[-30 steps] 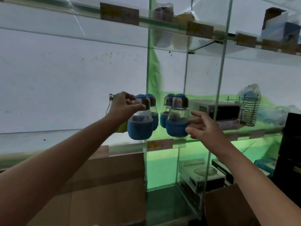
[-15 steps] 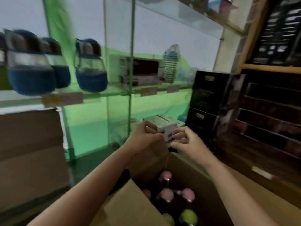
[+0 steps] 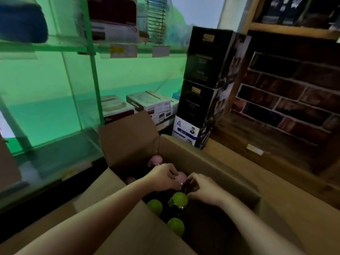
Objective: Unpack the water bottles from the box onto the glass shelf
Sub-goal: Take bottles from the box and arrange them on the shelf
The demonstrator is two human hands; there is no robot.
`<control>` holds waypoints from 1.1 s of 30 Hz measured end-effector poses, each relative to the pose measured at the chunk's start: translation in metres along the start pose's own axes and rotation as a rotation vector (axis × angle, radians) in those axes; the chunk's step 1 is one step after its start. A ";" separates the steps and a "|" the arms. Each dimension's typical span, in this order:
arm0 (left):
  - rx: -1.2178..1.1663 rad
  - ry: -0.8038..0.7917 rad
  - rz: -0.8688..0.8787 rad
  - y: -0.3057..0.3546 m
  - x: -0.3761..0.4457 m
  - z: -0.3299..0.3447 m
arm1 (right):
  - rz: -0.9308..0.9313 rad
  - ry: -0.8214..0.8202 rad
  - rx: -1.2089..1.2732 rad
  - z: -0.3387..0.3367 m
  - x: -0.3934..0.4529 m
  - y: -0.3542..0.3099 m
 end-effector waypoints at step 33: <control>0.017 -0.135 -0.133 -0.037 0.031 0.032 | 0.027 0.013 0.175 0.028 0.057 0.031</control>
Point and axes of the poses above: each hand's wrist, its own x-axis towards the middle knuckle, its own z-axis out of the palm, y = z × x, the point moved 1 cm from there along x, towards the middle knuckle, and after that the axes turned 12 degrees about x, right-handed, at the moved point
